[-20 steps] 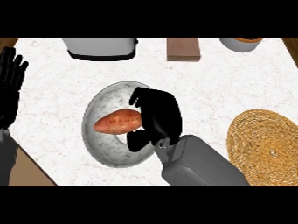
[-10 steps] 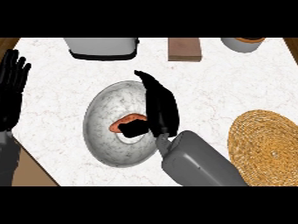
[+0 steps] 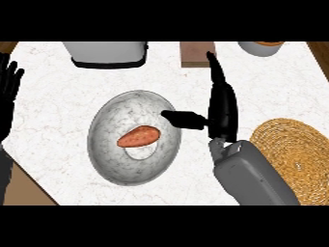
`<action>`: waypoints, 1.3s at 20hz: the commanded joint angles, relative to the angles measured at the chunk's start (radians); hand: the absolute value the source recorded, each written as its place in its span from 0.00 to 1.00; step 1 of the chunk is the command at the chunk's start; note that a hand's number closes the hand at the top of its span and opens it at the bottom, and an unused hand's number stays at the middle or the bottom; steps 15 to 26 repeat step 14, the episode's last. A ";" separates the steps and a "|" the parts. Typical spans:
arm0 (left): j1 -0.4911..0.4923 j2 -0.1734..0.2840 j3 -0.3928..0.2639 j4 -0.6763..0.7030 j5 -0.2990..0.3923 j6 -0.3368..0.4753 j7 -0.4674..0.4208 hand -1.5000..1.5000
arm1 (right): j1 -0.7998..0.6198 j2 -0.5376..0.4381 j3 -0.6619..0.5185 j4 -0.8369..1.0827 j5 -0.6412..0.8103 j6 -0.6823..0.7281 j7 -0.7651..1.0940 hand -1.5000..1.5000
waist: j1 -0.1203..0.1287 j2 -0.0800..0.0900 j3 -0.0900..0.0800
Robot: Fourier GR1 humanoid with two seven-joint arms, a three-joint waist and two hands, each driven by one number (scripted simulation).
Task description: Pick the sweet potato from the placemat and place it in the bowl
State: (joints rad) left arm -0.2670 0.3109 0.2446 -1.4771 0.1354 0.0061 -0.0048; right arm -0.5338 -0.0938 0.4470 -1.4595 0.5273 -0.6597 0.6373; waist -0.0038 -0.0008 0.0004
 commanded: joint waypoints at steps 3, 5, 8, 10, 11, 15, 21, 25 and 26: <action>0.017 -0.031 -0.025 -0.027 -0.031 0.024 -0.018 0.50 | 0.170 -0.136 -0.158 -0.154 -0.194 0.047 -0.162 0.00 | -0.002 0.001 0.000; -0.009 0.012 0.016 -0.017 0.015 0.000 0.045 0.50 | 0.268 -0.192 -0.193 -0.257 -0.270 0.082 -0.228 0.00 | -0.009 -0.001 0.001; -0.023 -0.011 -0.001 0.039 -0.003 -0.001 -0.005 0.50 | 0.352 -0.236 -0.277 -0.297 -0.372 0.146 -0.329 0.00 | -0.007 0.000 0.000; -0.040 0.027 0.039 0.046 0.021 -0.016 0.007 0.50 | 0.416 -0.279 -0.359 -0.278 -0.483 0.207 -0.423 0.00 | -0.008 0.001 0.001; 0.025 -0.006 0.012 -0.021 0.008 -0.007 -0.008 0.50 | 0.499 -0.277 -0.368 -0.326 -0.501 0.209 -0.482 0.00 | -0.006 -0.001 0.001; 0.006 -0.008 0.007 -0.014 -0.004 0.002 -0.006 0.50 | 0.531 -0.320 -0.483 -0.233 -0.633 0.349 -0.613 0.00 | -0.005 0.000 0.001; 0.006 -0.008 0.007 -0.014 -0.004 0.002 -0.006 0.50 | 0.531 -0.320 -0.483 -0.233 -0.633 0.349 -0.613 0.00 | -0.005 0.000 0.001; 0.006 -0.008 0.007 -0.014 -0.004 0.002 -0.006 0.50 | 0.531 -0.320 -0.483 -0.233 -0.633 0.349 -0.613 0.00 | -0.005 0.000 0.001; 0.006 -0.008 0.007 -0.014 -0.004 0.002 -0.006 0.50 | 0.531 -0.320 -0.483 -0.233 -0.633 0.349 -0.613 0.00 | -0.005 0.000 0.001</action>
